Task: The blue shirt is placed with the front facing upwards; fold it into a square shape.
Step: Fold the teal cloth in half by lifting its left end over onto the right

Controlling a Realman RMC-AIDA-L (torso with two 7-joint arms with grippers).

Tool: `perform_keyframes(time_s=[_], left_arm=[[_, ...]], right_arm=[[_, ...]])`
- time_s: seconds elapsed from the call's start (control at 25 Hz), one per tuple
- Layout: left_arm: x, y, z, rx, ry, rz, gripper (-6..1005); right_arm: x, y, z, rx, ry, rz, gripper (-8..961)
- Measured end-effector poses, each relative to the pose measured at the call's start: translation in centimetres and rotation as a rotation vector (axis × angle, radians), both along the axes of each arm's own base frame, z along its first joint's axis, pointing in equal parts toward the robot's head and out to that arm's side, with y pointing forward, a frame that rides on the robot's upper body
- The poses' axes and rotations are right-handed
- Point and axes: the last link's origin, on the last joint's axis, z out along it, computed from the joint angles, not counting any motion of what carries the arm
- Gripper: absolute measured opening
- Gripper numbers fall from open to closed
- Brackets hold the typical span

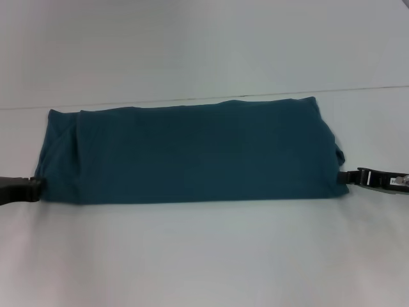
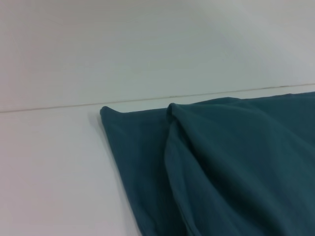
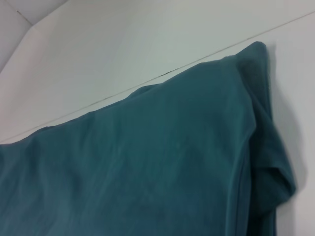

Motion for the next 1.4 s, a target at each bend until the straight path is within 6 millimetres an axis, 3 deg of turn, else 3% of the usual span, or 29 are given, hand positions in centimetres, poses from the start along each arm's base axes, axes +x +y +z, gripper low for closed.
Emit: perform_keyframes(time_s=[0.52, 1.12, 1.4], left_arm=[[-0.3, -2.0, 0.9, -0.048, -0.033, -0.012, 129], [-0.1, -4.0, 1.4, -0.103, -0.066, -0.032, 148], [-0.1, -4.5, 1.6, -0.112, -0.070, -0.033, 158]], right_arm=[[0.1, -1.0, 0.5, -0.030, 0.008, 0.051, 0], [1.8, -4.9, 2.3, -0.005, 0.078, 0.068, -1], [2.3, -5.8, 2.5, 0.005, 0.091, 0.061, 3]])
